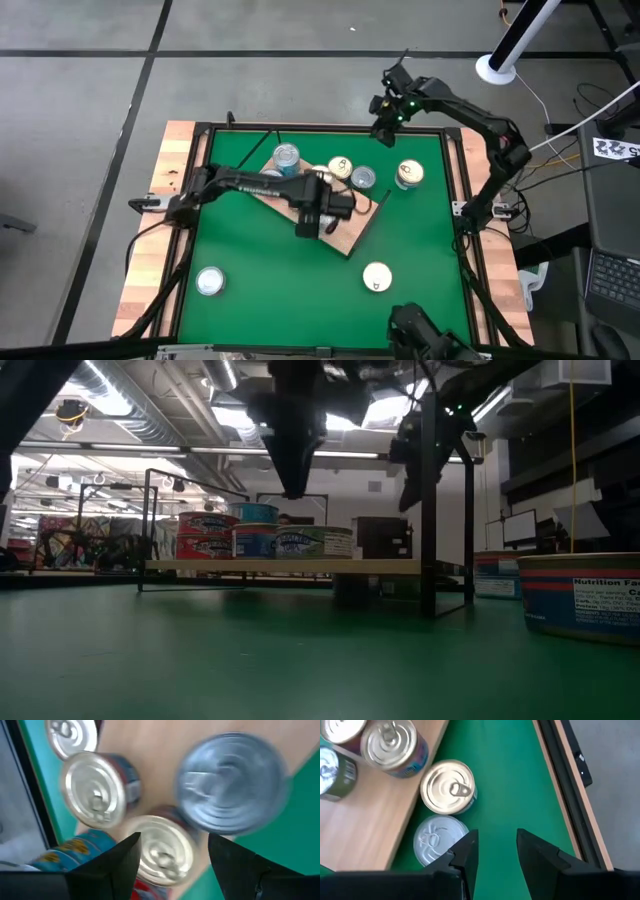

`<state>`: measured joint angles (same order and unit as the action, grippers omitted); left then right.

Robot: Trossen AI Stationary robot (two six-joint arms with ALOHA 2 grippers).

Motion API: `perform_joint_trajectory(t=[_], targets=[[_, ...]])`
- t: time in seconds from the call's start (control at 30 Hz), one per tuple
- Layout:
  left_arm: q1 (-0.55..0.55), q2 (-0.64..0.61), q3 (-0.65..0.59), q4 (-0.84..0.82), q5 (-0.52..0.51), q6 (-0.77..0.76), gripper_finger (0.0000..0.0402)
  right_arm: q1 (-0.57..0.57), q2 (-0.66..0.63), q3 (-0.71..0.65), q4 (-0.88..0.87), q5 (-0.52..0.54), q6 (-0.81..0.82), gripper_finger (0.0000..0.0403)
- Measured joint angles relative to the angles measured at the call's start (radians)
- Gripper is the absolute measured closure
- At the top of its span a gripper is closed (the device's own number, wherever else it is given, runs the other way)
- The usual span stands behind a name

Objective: Stack canned seafood by type on shelf
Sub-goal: Stack the blue and pink tuna can on top of the blue and pink tuna can on the shelf

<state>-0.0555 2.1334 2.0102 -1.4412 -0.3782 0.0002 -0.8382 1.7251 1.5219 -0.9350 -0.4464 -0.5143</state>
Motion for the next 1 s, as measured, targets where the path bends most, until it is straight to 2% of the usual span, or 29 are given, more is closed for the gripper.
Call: perform_joint_trajectory(t=[0.17,0.4,0.6,0.77,1.0], targets=[[0.083,0.0,0.0,0.08,0.0,0.108,0.0174,0.0,0.055,0.0,0.021,0.001,-0.041,0.0269],[0.165,0.0,0.0,0.28,0.004,0.268,0.0174,0.0,0.107,0.0,0.033,-0.035,-0.095,0.0269],[0.224,0.0,0.0,0.441,0.002,0.31,0.0174,0.001,0.152,0.0,0.045,-0.109,-0.086,0.0269],[0.25,0.0,0.0,0.453,0.003,0.313,0.0174,0.013,0.199,0.0,0.048,-0.136,-0.068,0.0269],[0.248,0.001,0.0,0.424,0.001,0.301,0.0174,0.09,0.249,0.0,0.099,-0.141,-0.074,0.0269]])
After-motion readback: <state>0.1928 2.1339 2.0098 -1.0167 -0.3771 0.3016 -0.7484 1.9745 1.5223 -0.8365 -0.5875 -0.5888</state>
